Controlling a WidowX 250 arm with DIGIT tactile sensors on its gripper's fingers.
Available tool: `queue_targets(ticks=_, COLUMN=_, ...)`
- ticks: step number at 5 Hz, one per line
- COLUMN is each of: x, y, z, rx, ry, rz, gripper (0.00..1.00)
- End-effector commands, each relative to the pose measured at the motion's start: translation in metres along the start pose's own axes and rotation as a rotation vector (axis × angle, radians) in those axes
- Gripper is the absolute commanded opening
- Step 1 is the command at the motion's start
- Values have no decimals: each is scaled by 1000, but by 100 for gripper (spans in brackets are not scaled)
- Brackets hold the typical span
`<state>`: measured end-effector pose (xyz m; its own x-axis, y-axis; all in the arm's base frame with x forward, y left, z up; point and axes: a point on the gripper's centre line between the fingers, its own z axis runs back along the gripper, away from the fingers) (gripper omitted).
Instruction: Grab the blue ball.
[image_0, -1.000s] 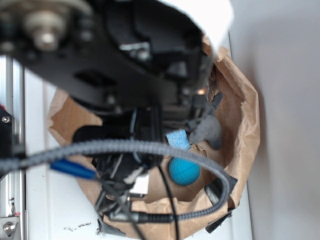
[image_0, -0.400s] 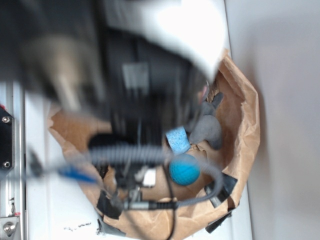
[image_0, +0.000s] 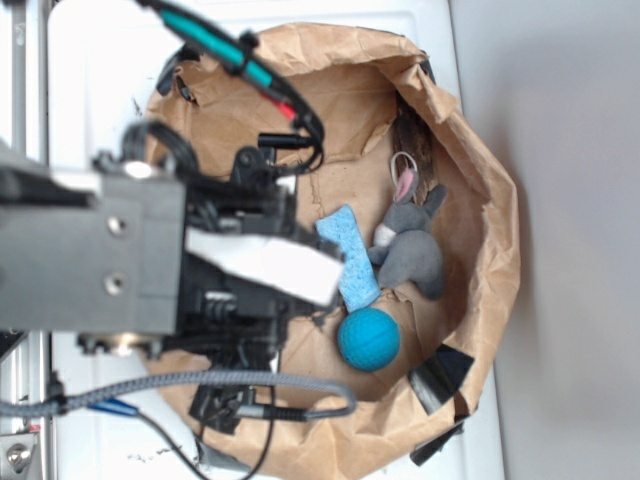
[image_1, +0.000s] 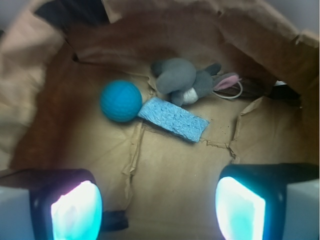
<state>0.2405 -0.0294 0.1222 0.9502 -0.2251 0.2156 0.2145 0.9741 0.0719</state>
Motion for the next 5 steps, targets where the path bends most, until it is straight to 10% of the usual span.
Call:
queue_targets(ticks=1, x=34, y=13, z=14, rx=-42, ry=-15, rz=52, gripper=100)
queue_targets(ticks=2, x=48, y=39, z=27, rx=-107, ry=6, rz=102, gripper=100)
queue_targets(ticks=3, x=47, y=28, z=-1, rx=-8, ry=11, rz=86, gripper=100)
queue_targets(ticks=5, x=46, y=-8, z=-33, rx=-44, ry=-80, rz=-174, gripper=100)
